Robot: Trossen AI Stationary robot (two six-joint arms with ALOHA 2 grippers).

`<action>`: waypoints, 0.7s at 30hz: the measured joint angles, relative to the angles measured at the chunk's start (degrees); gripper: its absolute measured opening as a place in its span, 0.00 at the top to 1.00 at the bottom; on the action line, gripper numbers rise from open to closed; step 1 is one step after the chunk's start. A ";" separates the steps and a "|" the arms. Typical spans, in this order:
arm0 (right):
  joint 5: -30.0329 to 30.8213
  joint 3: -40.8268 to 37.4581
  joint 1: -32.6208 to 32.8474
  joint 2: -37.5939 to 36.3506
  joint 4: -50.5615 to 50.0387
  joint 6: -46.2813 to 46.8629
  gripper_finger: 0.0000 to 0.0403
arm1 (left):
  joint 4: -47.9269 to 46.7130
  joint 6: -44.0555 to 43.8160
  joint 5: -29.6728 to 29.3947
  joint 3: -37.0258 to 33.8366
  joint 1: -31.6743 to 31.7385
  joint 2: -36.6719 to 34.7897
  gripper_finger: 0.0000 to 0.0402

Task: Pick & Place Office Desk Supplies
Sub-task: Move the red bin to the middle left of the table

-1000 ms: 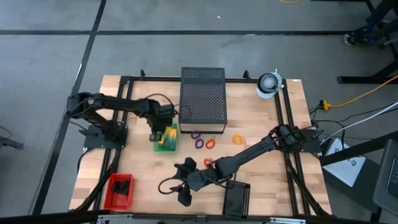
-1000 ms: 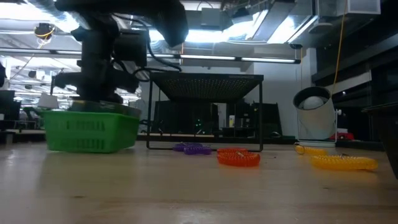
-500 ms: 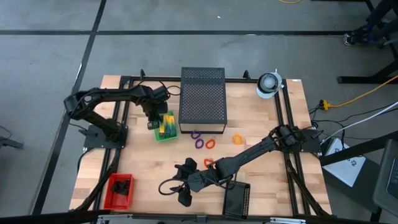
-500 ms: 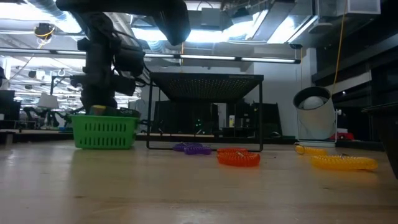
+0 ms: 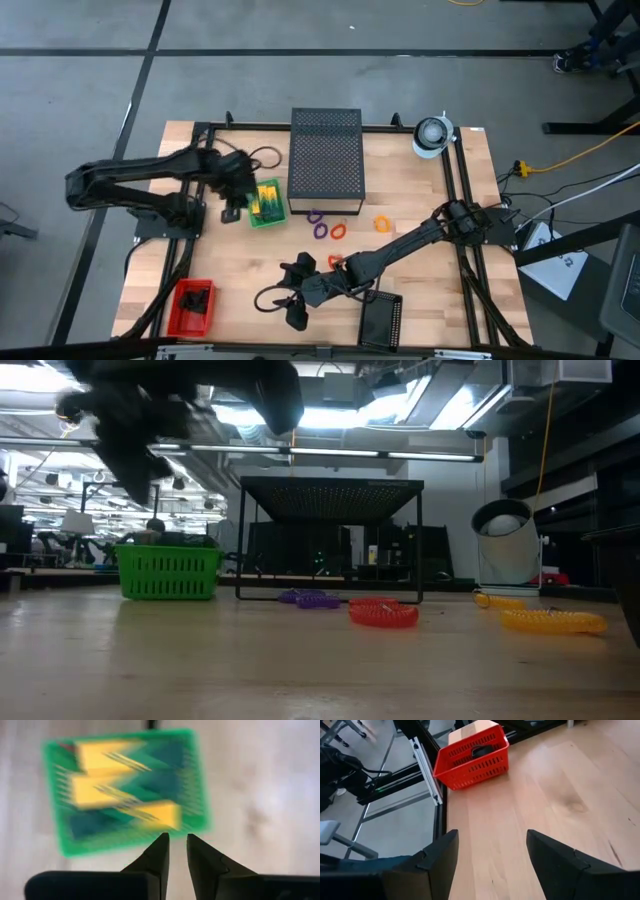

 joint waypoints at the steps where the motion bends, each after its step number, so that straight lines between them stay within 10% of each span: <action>1: -0.02 0.00 0.01 -0.02 0.02 -0.23 0.42 | -1.83 -1.34 1.23 0.00 -1.51 -2.03 0.86; 12: -0.15 -0.02 -0.68 0.00 0.04 -1.40 0.42 | -12.94 -28.77 9.21 0.02 -26.81 -17.67 1.00; 21: -0.16 -0.02 -0.68 0.00 0.02 -2.28 0.41 | -7.81 -51.56 2.35 0.02 -54.09 -12.47 1.00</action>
